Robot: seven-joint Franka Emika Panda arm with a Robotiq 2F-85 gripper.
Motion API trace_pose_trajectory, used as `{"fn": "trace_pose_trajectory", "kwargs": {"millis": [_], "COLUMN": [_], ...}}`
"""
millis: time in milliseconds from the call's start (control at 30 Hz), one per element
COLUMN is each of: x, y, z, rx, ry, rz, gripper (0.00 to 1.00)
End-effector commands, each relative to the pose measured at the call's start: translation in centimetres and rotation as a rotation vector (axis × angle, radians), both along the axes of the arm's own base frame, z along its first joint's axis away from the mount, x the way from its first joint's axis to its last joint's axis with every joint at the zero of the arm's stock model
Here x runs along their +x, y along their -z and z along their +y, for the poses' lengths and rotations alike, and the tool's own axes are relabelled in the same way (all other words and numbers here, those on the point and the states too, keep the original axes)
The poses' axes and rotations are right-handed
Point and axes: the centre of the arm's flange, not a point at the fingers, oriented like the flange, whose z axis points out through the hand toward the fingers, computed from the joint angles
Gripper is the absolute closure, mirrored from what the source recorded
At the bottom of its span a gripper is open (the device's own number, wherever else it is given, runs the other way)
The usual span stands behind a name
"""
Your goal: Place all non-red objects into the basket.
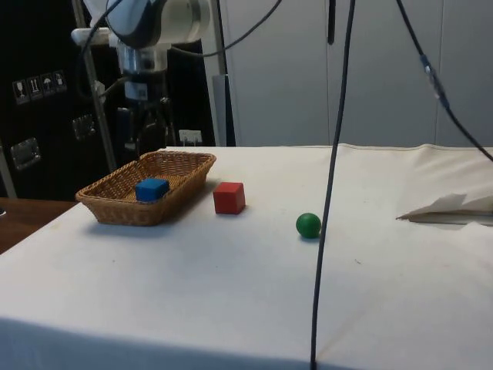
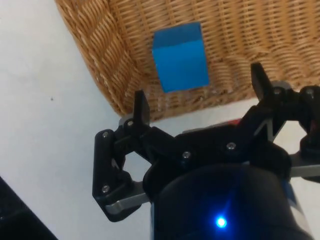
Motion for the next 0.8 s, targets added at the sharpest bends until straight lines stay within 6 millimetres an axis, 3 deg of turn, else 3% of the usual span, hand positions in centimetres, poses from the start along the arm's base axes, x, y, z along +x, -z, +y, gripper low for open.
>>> {"fn": "trace_pose_trajectory", "kwargs": {"millis": [0, 767], "x": [-0.2, -6.7], "y": [-0.3, -3.5], "z": [-0.1, -2.8], "rx": [0.0, 0.002], "ry": [0.001, -0.002], "rz": [0.001, 0.039], "gripper": [0.0, 0.0]}}
